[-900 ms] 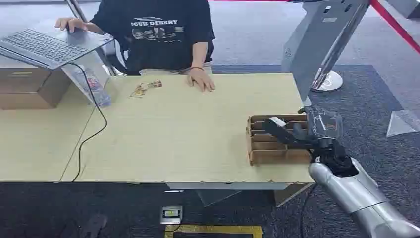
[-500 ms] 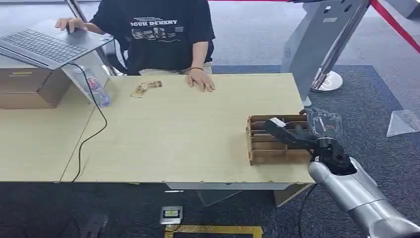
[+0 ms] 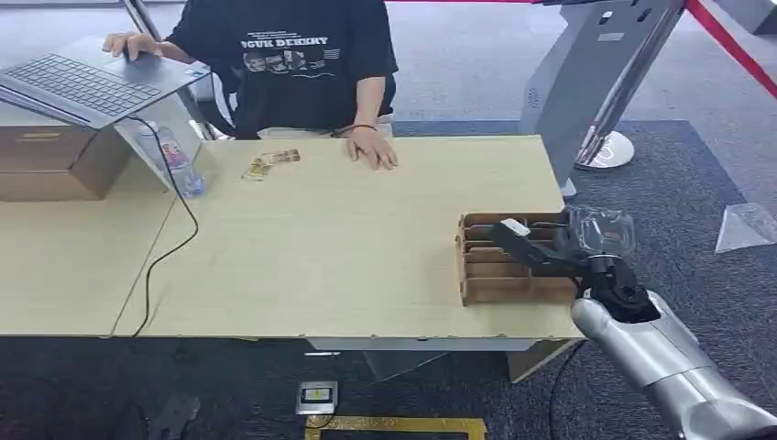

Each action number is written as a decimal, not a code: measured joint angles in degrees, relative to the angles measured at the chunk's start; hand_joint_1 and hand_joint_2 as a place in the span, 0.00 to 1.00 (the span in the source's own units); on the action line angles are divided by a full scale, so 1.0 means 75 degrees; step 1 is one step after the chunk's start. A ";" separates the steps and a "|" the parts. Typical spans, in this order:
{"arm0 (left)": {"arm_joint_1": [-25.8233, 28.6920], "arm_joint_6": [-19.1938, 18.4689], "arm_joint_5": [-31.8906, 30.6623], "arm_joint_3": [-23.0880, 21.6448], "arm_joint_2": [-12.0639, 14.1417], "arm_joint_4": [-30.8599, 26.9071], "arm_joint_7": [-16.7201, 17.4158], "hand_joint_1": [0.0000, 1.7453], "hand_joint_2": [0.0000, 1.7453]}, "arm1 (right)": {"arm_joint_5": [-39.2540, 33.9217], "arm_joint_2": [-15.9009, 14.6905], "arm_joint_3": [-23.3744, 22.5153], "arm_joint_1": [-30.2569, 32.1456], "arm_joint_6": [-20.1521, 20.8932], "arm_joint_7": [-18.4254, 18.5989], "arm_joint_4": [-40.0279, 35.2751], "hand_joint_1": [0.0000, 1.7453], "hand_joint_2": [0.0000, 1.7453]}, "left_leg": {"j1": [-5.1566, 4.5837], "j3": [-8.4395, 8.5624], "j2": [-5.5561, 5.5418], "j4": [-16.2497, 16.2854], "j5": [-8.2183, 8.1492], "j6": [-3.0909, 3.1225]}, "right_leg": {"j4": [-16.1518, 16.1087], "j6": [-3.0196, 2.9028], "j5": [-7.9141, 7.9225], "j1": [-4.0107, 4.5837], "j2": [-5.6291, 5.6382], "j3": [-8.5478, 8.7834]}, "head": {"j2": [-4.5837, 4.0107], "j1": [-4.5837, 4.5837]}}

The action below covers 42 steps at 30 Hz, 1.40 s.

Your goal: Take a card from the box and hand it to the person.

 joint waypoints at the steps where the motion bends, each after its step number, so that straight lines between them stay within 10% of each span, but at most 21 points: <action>1: -0.0001 0.0000 0.0000 0.0003 0.0000 0.0000 0.0000 0.00 1.00 | 0.0000 0.0000 0.0000 -0.0013 -0.0003 -0.0009 0.0015 0.89 1.00 | 0.0000 0.0000 0.0000 0.0000 0.0000 0.0000 | 0.0000 0.0000 0.0000 0.0000 0.0000 0.0000 | 0.0000 0.0000; 14: -0.0010 0.0003 0.0000 0.0000 0.0000 0.0000 0.0000 0.00 1.00 | -0.0311 0.0003 -0.0023 -0.0118 -0.0009 -0.0370 0.0140 0.97 1.00 | 0.0000 0.0000 0.0001 0.0000 0.0000 0.0000 | 0.0000 -0.0001 0.0001 0.0000 0.0000 0.0000 | 0.0000 0.0000; 25: -0.0029 -0.0090 0.0055 -0.0003 0.0026 0.0000 -0.0003 0.00 1.00 | -0.1930 -0.0397 -0.0108 -0.1129 0.2227 -0.2282 -0.0055 1.00 1.00 | 0.0000 0.0008 0.0020 0.0010 0.0002 0.0000 | 0.0000 -0.0002 0.0007 -0.0003 0.0017 -0.0002 | 0.0000 0.0000; 33: -0.0035 -0.0122 0.0128 -0.0006 0.0052 0.0006 -0.0020 0.00 1.00 | -0.3217 -0.1113 0.0082 -0.2294 0.3840 -0.2570 -0.0422 1.00 1.00 | -0.0010 -0.0003 0.0019 0.0015 0.0003 0.0001 | 0.0001 0.0004 0.0011 -0.0005 0.0015 -0.0010 | 0.0000 0.0000; 42: -0.0037 -0.0117 0.0192 -0.0006 0.0070 0.0020 -0.0061 0.00 1.00 | -0.3943 -0.1638 0.0417 -0.3355 0.4188 -0.2498 -0.0559 1.00 1.00 | -0.0005 -0.0003 0.0018 0.0016 0.0003 0.0001 | 0.0000 0.0004 0.0011 -0.0005 0.0015 -0.0006 | 0.0000 0.0000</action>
